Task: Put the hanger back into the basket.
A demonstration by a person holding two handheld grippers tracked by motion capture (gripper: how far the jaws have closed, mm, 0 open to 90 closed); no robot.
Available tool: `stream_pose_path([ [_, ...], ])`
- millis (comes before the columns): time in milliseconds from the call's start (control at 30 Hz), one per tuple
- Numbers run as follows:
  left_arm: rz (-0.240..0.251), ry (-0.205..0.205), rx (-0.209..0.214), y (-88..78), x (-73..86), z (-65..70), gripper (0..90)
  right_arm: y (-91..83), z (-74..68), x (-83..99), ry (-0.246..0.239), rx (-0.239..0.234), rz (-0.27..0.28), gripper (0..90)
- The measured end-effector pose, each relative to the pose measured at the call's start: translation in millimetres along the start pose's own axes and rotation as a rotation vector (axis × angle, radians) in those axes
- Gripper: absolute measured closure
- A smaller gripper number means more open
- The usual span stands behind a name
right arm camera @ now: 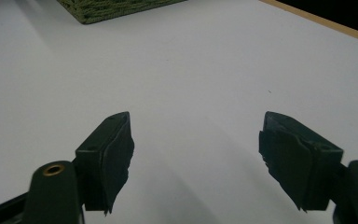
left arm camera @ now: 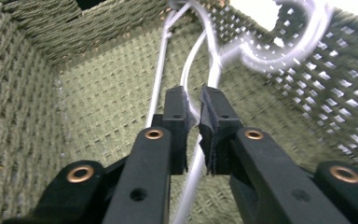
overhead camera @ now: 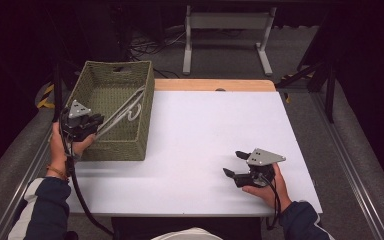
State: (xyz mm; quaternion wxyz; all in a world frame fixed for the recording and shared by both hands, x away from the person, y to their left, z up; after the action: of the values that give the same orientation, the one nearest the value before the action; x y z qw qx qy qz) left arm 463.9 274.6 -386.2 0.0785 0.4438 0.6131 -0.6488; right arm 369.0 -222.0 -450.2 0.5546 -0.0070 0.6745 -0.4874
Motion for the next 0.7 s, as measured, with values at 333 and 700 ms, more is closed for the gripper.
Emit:
stream_pose_path([
  [333, 0.152, 0.056, 0.055, -12.6, -7.3, 20.8, 75.0, -1.0, 1.0, -0.5, 0.007, 0.010, 0.007, 25.9],
  [700, 0.307, 0.172, 0.096, -28.6, -16.2, 61.3, 65.7, -3.2, 0.9, -1.0, -0.005, 0.040, 0.019, 26.0],
])
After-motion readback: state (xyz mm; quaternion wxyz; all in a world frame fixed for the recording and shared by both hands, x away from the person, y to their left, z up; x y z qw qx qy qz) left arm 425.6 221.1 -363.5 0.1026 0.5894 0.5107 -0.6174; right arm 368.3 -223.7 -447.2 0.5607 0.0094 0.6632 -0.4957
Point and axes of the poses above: each handheld gripper's, and its own axes: y roughly forward along the jaws, x roughly out of its underside, z roughly to its right, the point moved 3 cm from there along y, roughly forward along the jaws, and after that the axes turned 12 degrees about -z, right-handed, at the moved point
